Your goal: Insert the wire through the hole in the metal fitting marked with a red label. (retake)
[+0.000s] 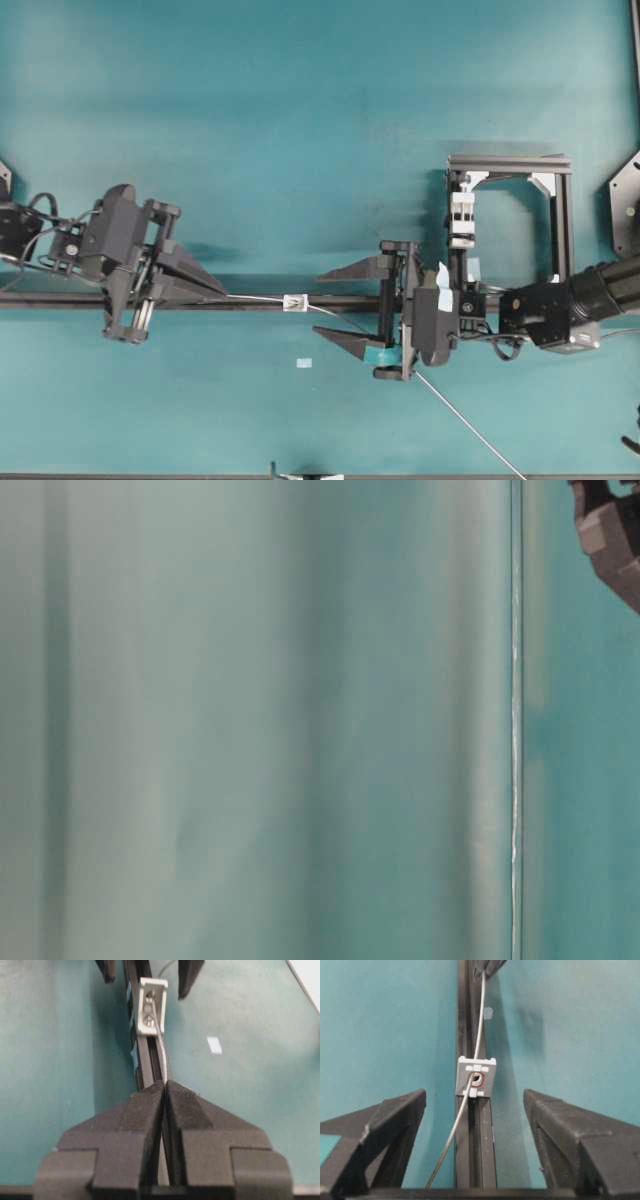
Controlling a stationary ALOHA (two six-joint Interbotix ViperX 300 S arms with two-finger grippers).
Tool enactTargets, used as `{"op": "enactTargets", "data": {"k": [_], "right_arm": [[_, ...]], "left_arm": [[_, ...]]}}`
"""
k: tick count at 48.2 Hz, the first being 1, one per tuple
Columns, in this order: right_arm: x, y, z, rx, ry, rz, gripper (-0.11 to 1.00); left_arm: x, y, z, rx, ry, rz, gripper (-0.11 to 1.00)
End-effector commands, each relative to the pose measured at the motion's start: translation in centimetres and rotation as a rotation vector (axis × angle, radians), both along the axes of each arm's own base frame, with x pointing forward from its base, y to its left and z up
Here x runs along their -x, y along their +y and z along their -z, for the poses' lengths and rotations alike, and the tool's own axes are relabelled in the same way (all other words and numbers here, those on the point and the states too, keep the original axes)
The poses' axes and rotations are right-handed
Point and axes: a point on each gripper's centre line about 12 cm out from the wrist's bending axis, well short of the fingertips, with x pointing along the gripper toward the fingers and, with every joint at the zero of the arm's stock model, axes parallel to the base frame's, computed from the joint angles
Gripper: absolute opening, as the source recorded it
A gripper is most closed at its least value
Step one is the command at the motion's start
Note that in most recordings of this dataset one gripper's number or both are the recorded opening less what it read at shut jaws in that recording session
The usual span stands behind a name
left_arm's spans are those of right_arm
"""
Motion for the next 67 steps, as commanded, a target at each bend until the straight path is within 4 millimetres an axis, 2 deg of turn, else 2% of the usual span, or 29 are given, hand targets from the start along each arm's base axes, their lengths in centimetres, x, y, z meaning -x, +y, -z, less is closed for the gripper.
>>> {"op": "enactTargets", "data": {"k": [1, 32, 62, 67], "right_arm": [[-0.3, 0.2, -1.7, -0.017, -0.043, -0.004, 0.88], [-0.3, 0.2, -1.7, -0.018, -0.044, -0.002, 0.87], [-0.3, 0.2, -1.7, -0.016, -0.044, -0.004, 0.87], [-0.3, 0.2, -1.7, -0.016, -0.043, -0.003, 0.87]], "left_arm": [[0.3, -0.2, -0.9, 0.004, -0.016, 0.010, -0.10], [5.4, 0.2, -1.3, -0.008, 0.038, 0.061, -0.10], [5.1, -0.1, -0.9, -0.017, 0.077, 0.068, -0.10], [4.9, -0.1, -1.1, -0.005, 0.074, 0.059, -0.06]]}}
